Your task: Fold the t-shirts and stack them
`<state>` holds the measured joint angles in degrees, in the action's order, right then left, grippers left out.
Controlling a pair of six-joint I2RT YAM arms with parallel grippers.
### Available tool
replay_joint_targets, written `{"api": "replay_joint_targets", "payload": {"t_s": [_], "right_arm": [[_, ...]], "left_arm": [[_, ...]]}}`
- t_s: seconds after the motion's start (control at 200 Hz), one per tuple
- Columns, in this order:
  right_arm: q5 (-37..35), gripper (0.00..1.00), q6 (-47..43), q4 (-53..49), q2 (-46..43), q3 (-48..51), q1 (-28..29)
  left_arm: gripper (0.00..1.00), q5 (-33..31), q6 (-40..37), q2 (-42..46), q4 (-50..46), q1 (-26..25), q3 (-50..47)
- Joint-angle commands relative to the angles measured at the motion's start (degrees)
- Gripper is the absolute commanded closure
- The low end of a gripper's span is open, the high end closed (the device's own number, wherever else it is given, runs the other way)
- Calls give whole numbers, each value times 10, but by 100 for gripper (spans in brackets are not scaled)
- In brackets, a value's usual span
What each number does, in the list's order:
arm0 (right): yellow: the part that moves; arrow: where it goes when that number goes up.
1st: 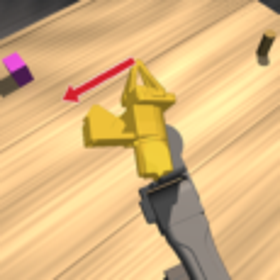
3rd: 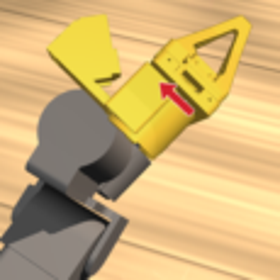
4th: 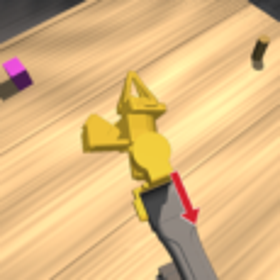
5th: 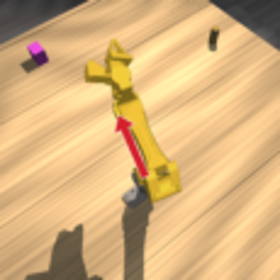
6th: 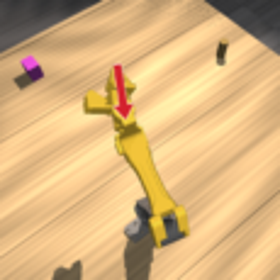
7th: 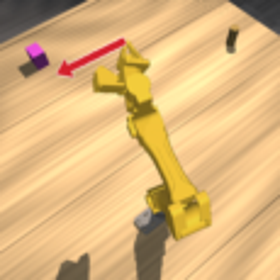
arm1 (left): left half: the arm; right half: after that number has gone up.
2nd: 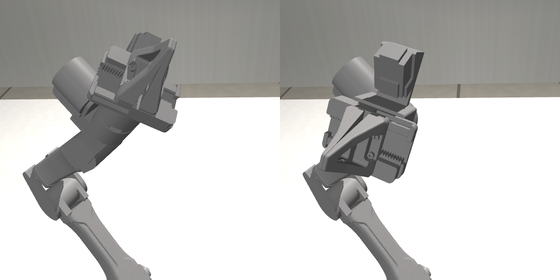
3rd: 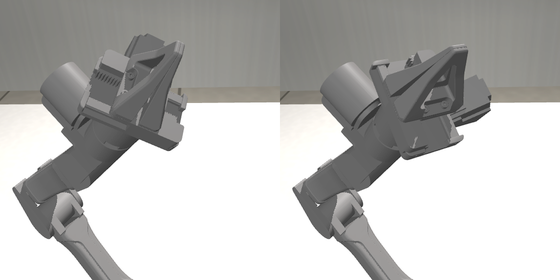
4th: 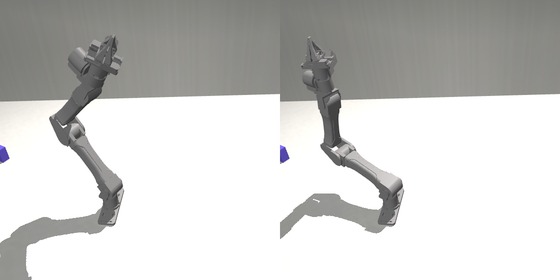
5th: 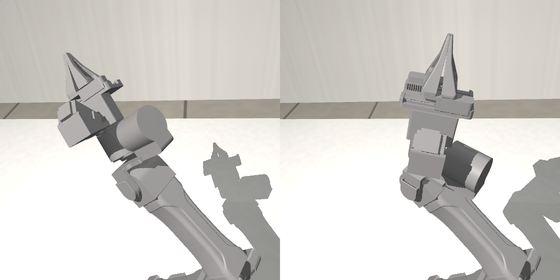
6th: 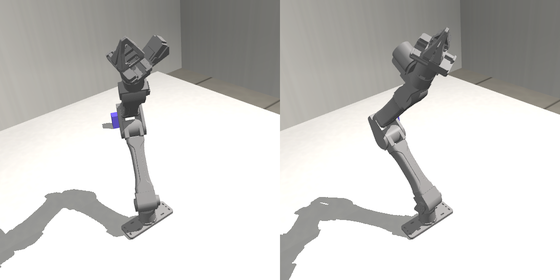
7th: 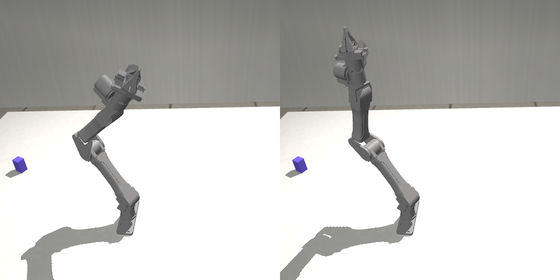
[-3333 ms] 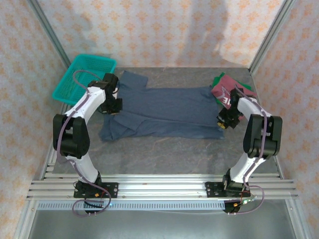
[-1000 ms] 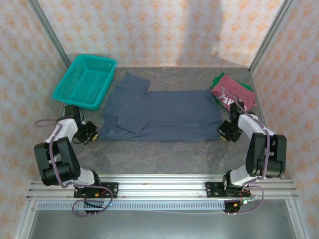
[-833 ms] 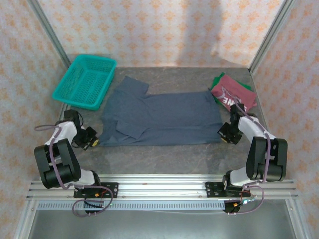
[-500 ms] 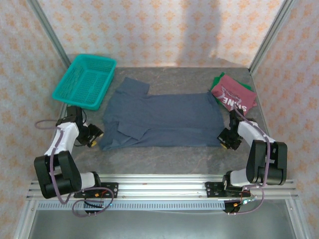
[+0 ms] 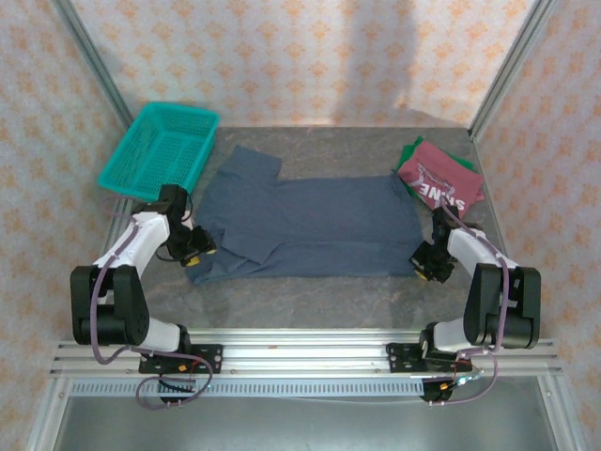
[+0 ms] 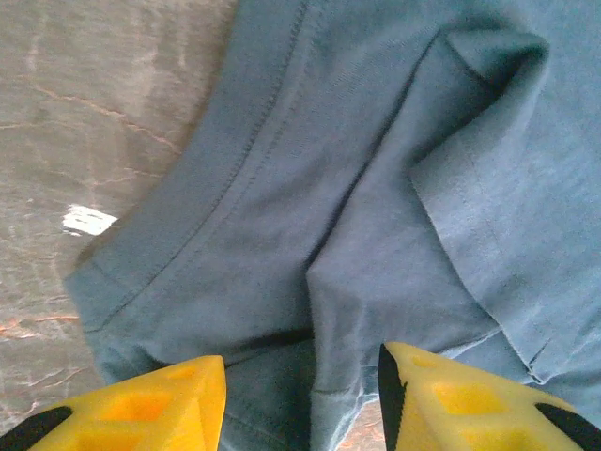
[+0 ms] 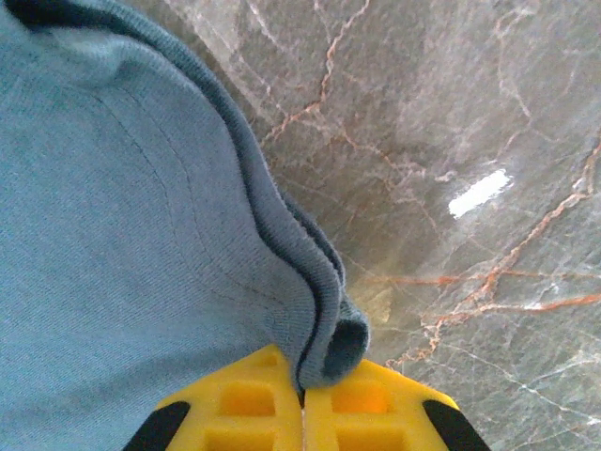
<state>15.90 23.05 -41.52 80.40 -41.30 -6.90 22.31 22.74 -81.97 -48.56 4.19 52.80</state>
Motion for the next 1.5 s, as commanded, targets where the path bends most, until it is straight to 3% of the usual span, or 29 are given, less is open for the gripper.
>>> {"api": "replay_joint_targets", "payload": {"t_s": [0.0,0.31,0.45,0.585,0.716,1.006,1.201,1.396,1.496], "right_arm": [[-3,93,-7,0,9,-7,-1],[-2,93,-7,2,9,-10,-1],[-4,93,-6,2,11,-10,-1],[-3,93,-7,3,14,-10,-1],[-7,93,-11,-3,13,-12,-1],[-10,93,-13,-5,13,-12,-1],[-9,94,-14,-5,15,-14,-1],[-9,94,-19,-8,23,-18,-1],[-4,93,-17,-5,23,-19,-1]], "left_arm": [[56,-7,-22,-17,10,-24,5],[60,-7,-42,-75,23,-28,9],[63,83,-41,-80,75,-31,5],[90,99,-57,-111,65,-28,18],[100,101,-57,-114,66,3,26],[100,78,-73,-129,48,39,76],[100,36,-93,-162,36,44,104],[100,36,-90,-183,41,43,126],[86,7,-83,-164,34,43,123]]}}
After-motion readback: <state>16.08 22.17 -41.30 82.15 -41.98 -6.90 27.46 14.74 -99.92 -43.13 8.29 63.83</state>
